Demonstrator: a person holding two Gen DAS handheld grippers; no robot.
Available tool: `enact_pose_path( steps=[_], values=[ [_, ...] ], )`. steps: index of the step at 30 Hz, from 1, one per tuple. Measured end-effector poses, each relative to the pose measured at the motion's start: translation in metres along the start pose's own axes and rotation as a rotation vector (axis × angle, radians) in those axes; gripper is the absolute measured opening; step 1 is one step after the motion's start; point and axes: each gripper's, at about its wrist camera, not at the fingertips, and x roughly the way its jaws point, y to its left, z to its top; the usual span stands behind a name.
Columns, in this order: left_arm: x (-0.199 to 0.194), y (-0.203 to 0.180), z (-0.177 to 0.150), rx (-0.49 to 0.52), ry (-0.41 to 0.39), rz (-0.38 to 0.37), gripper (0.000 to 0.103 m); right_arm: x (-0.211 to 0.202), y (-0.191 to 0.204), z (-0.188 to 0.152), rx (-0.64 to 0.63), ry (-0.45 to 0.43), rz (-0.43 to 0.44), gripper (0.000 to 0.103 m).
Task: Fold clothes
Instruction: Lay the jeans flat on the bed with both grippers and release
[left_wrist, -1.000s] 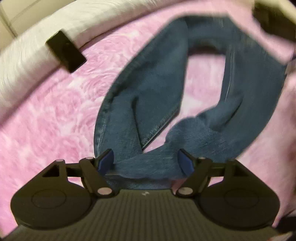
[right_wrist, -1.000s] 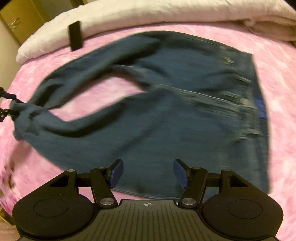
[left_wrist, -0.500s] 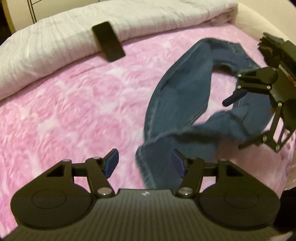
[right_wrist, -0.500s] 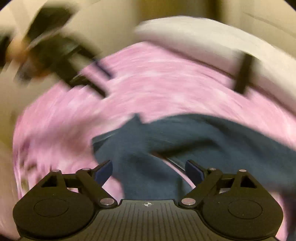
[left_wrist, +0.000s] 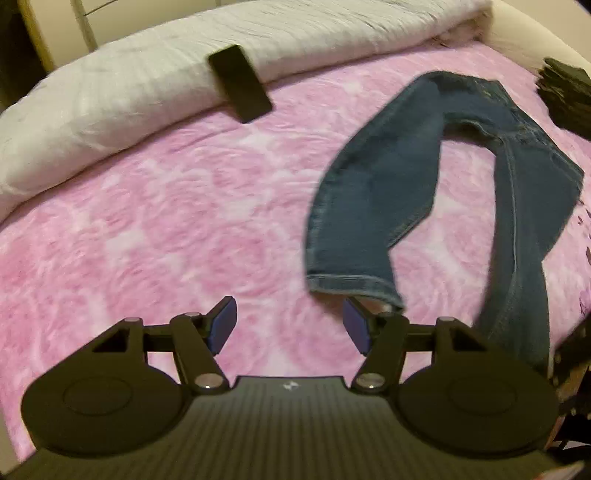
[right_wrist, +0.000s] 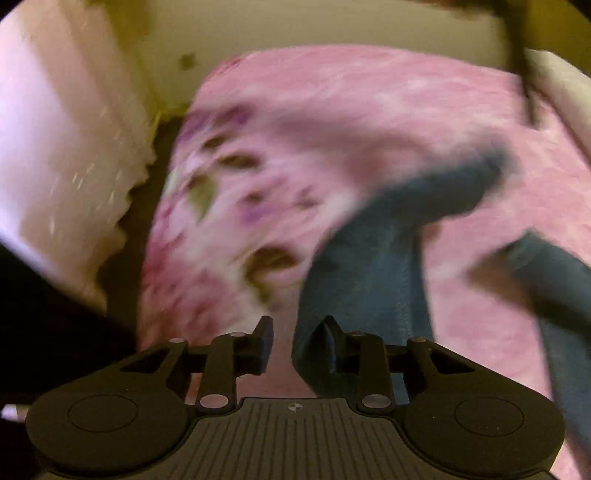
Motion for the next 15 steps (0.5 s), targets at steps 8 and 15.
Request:
enact_pose_path(
  steps=[8,15],
  values=[
    [0.099,0.01,0.029,-0.029,0.018,-0.169,0.059,-0.037,-0.003,-0.025,0.336,-0.033,-0.174,0.073],
    [0.178,0.032,0.055,-0.003,0.115,-0.44,0.025,-0.052,-0.023,-0.03,0.673,0.018,-0.425,0.073]
  ],
)
